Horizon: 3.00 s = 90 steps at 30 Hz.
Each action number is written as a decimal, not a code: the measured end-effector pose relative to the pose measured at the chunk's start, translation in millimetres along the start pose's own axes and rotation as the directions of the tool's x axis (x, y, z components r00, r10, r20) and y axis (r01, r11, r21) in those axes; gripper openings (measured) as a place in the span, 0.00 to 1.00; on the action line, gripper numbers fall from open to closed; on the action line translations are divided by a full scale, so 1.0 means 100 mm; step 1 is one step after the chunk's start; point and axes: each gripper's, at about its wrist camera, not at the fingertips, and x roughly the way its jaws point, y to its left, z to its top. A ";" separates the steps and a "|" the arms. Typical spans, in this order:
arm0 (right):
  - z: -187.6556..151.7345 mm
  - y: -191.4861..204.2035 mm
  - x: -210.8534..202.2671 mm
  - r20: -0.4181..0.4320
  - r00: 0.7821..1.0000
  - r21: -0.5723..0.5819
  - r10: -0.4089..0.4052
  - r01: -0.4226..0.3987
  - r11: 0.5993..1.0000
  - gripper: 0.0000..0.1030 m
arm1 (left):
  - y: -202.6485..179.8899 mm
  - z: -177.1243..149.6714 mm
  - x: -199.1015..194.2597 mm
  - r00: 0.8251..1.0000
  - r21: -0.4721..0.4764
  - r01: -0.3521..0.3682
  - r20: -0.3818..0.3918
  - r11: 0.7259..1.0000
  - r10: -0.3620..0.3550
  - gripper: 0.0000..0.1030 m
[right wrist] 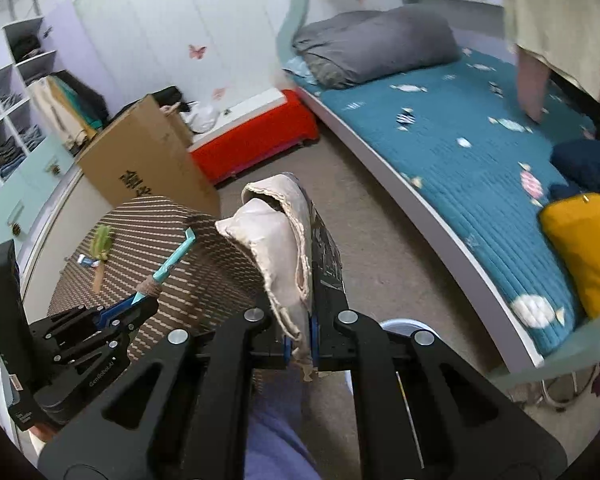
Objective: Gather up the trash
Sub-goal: 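Carry the teal tube and newspaper bundle over the bucket and open both grippers, then move both empty grippers back over the polka-dot table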
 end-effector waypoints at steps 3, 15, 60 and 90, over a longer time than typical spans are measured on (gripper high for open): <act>-0.09 -0.25 -0.02 -0.012 0.999 0.041 -0.033 0.034 0.999 0.06 | -0.29 0.01 0.13 0.999 0.039 0.036 -0.025 0.999 -0.035 0.11; -0.43 -1.00 0.12 -0.110 0.984 0.162 -0.140 0.157 0.974 0.06 | -1.17 -0.10 0.73 0.979 0.167 0.147 -0.164 0.975 -0.120 0.12; -0.66 -0.77 0.35 -0.141 0.972 0.138 -0.190 0.209 0.968 0.70 | -0.66 -0.22 0.68 0.989 0.086 0.052 -0.142 0.995 -0.040 0.47; -0.42 1.50 0.66 -0.159 0.986 -0.200 0.046 -0.078 0.977 0.73 | 1.29 -0.56 -0.47 0.991 -0.199 -0.129 0.005 0.971 0.133 0.55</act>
